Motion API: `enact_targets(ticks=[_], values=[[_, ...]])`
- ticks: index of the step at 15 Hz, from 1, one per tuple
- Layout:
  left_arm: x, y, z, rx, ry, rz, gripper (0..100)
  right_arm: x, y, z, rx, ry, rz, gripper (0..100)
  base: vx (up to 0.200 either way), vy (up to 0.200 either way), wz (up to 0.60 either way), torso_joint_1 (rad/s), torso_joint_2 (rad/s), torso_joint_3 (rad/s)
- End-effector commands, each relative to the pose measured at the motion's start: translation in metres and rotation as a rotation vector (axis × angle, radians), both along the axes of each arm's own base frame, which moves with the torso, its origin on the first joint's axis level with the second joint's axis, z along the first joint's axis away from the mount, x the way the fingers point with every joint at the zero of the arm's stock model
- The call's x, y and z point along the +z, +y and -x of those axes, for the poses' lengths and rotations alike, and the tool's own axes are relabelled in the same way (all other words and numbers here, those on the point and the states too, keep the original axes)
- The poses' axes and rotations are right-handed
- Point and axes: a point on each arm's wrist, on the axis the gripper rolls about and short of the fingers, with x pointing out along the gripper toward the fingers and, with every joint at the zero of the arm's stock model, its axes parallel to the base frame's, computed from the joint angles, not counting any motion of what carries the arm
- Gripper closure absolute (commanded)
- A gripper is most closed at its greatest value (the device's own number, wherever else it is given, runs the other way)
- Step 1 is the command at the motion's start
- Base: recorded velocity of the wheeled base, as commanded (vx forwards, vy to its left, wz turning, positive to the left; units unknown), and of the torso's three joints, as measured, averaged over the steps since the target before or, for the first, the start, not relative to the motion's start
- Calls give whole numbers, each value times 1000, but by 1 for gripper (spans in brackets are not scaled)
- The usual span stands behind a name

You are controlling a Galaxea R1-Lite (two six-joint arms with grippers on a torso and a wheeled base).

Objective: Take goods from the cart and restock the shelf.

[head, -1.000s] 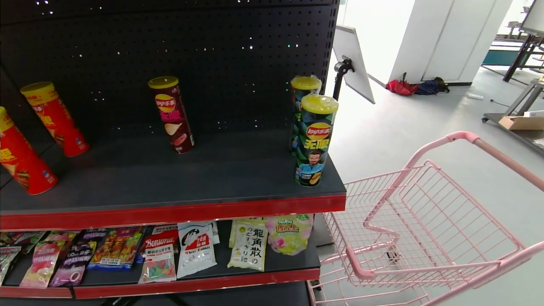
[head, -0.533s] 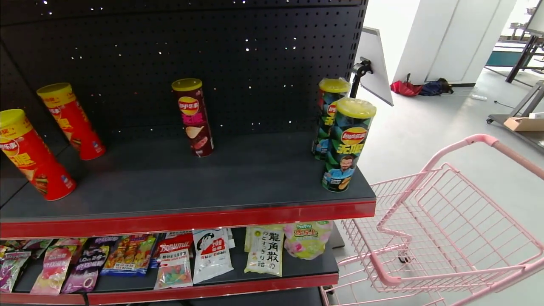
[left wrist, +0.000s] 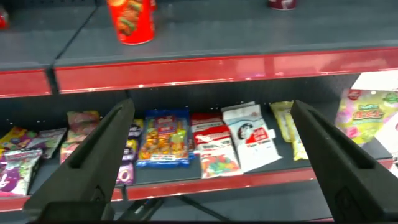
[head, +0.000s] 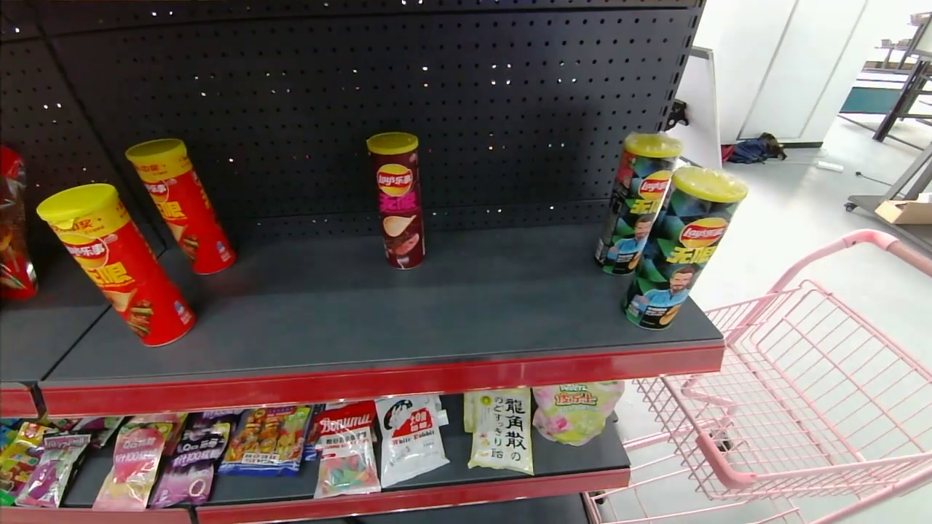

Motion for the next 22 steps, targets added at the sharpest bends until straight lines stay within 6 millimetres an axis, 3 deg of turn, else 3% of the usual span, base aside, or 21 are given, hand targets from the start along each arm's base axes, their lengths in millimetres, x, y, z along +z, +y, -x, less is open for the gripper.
enact_targets(ticks=[1, 5, 8, 14, 22], values=[[0, 0, 0, 1, 0, 0, 0, -2, 0, 0, 6, 3, 1, 100, 0, 200, 0, -2, 2, -2], [0, 0, 0, 0, 0, 0, 0, -2, 0, 0, 13, 3, 1, 100, 0, 200, 0, 4, 0, -1], [0, 0, 0, 0, -1, -2, 0, -4, 2, 0, 72, 10, -7, 100, 0, 0, 0, 0, 0, 0], [0, 0, 0, 0, 0, -2, 0, -12, 2, 0, 79, 14, -6, 100, 200, 0, 0, 2, -1, 2], [1, 0, -4, -5, 55, -6, 0, -31, 2, 1, 107, 12, -10, 100, 0, 0, 0, 0, 0, 0]])
